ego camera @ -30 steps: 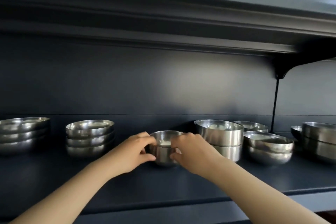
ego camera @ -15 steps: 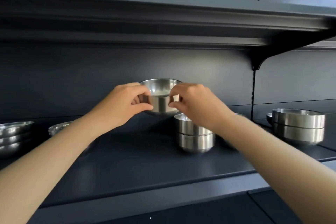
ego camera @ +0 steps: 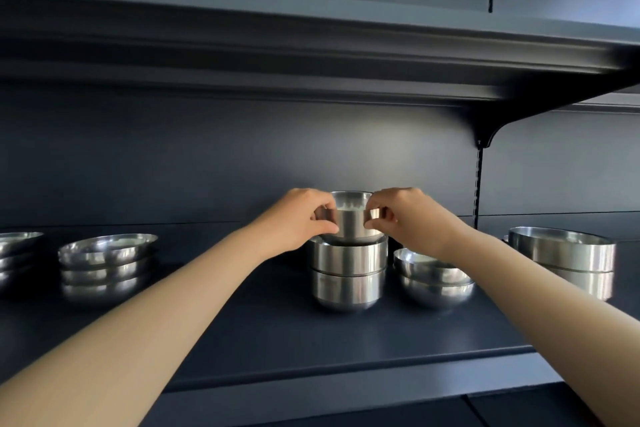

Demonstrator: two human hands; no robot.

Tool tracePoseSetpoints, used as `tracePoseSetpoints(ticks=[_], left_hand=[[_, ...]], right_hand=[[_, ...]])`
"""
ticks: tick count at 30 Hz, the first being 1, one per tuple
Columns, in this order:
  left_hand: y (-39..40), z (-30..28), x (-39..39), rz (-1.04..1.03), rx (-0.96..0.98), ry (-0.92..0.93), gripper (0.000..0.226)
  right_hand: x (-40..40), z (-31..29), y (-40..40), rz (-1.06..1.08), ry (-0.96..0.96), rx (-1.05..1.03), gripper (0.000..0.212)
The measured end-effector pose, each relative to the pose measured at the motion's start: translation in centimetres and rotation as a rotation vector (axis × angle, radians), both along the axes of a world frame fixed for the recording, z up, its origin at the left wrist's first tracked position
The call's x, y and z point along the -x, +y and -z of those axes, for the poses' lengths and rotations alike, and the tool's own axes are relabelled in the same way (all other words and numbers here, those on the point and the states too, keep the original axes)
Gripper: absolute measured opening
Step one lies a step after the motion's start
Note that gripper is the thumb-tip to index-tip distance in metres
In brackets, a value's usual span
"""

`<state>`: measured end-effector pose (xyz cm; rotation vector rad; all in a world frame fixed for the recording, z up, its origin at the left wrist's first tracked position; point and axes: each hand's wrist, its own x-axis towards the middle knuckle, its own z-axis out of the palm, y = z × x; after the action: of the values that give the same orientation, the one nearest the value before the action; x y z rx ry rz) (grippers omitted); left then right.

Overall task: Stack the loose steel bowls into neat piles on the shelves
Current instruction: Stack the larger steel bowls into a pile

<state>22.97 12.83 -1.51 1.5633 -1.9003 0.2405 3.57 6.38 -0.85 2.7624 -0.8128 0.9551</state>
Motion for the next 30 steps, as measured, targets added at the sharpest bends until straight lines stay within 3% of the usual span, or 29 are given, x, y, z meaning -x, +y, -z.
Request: tracePoseSetpoints(ticks=[7,15,19,23,25,27,30], left_hand=[[-0.5,0.7,0.4,-0.056,-0.015,-0.050,0.016],[0.3,1.9,0.5,-0.091,-0.010,0.031,0.010],[0.8,3.2,0.2,-0.174,0.067,0.212,0.050],[1.0,5.2,-0.2,-0.343,-0.066,0.458,0.095],[0.7,6.4,0.0,-0.278,-0.215,0.545,0.092],[0.4,7.4,0.5,-0.169,-0.368,0.588,0.075],[-0.1,8.4,0.8,-0.133,-0.423,0.616,0.078]], right_hand=[[0.6,1.2,-1.6,-0.060,-0.005,-0.020,0.006],[0.2,2.0,-1.7,-0.121,-0.027,-0.069,0.015],[1.0,2.4,-2.6,-0.066,-0.085,-0.134,0.054],[1.8,2.6,-3.9,0.027,0.015,-0.247,0.061],[1.7,2.8,-4.3,0.018,0.019,-0.295,0.063],[1.2,3.1,-4.3,0.001,0.015,-0.337,0.074],[0.3,4.0,-4.1,-0.029,-0.034,-0.392,0.089]])
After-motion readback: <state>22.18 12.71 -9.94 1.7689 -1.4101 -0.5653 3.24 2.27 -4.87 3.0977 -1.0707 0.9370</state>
